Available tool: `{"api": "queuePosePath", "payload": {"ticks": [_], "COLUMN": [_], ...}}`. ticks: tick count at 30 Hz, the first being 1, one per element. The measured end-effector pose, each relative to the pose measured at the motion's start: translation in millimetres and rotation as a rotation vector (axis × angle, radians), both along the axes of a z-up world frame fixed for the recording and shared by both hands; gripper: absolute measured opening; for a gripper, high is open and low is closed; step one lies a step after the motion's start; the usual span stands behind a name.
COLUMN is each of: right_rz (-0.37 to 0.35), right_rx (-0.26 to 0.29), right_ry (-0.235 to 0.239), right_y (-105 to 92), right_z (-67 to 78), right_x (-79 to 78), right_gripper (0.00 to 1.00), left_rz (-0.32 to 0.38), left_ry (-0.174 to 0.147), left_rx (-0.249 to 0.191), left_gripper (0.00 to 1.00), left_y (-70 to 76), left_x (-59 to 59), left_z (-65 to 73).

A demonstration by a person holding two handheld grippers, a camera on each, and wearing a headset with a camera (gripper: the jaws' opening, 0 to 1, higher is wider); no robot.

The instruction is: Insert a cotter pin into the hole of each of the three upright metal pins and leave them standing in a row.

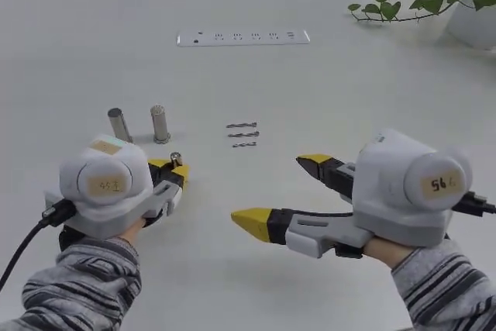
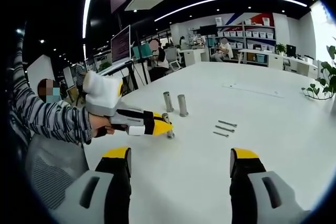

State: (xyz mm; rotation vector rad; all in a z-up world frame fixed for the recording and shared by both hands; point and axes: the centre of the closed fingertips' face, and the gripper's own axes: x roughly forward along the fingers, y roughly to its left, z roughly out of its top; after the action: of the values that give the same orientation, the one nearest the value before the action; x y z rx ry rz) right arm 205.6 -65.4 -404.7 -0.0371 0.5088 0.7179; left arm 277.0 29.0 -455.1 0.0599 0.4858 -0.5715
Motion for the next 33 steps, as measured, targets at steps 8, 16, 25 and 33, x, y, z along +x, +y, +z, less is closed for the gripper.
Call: {"api": "queuePosePath", "payload": {"ticks": [8, 16, 25, 33], "right_rz": [-0.011, -0.009, -0.006, 0.048], "right_rx": [0.007, -0.002, -0.018, -0.074], "right_ry": [0.008, 0.016, 0.036, 0.038], "right_y": [-3.4, -5.0, -7.1, -10.6], "right_z": [-0.7, -3.7, -8.3, -8.7], "right_x": [-0.1, -0.6, -0.5, 7.2], "right_gripper": [0.74, 0.73, 0.72, 0.72], "left_rz": [-0.015, -0.019, -0.014, -0.030], "left_ry": [-0.010, -0.011, 0.015, 0.023], "left_rx": [0.034, 0.036, 0.004, -0.009], "left_gripper": [0.05, 0.05, 0.07, 0.28], "left_y": [-1.5, -3.1, -4.0, -4.8], "left_x": [-0.5, -1.9, -1.7, -5.5], "left_z": [-3.9, -4.5, -5.1, -0.5]}}
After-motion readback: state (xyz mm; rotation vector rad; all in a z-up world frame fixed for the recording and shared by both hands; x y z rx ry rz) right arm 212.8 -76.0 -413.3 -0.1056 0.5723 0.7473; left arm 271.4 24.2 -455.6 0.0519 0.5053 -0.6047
